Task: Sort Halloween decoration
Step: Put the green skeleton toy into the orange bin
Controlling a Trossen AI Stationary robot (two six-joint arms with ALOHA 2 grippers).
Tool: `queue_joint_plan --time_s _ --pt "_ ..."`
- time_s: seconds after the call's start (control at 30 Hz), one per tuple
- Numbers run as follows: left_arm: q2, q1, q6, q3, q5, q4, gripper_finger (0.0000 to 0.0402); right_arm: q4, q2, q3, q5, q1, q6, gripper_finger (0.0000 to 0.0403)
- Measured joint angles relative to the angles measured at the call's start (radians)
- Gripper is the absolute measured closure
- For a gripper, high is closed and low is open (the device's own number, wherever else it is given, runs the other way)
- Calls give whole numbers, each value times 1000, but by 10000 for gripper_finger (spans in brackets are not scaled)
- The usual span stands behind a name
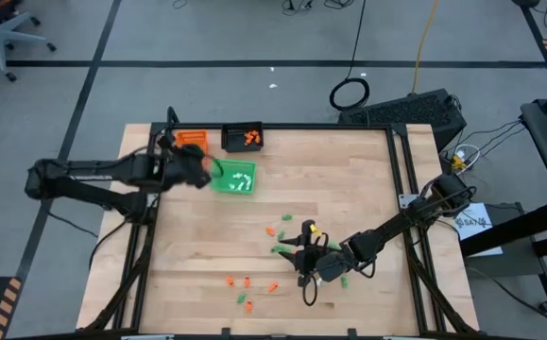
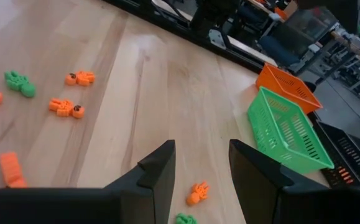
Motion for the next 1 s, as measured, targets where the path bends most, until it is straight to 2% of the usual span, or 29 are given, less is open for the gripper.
queue_joint_plan --time_s 0.07,0.23,0.33,0.63,1.0 --pt "2 98 -10 0 54 2 369 -17 0 0 -1 0 18 266" --pt "34 308 -34 0 271 4 369 -37 0 0 -2 0 46 266" --pt "75 406 -34 0 337 13 369 -36 0 0 -2 0 45 266" --pt "278 583 -112 0 371 20 369 -37 0 0 -5 0 68 266" --pt "500 598 -85 0 378 47 368 -52 0 0 -6 -1 71 266"
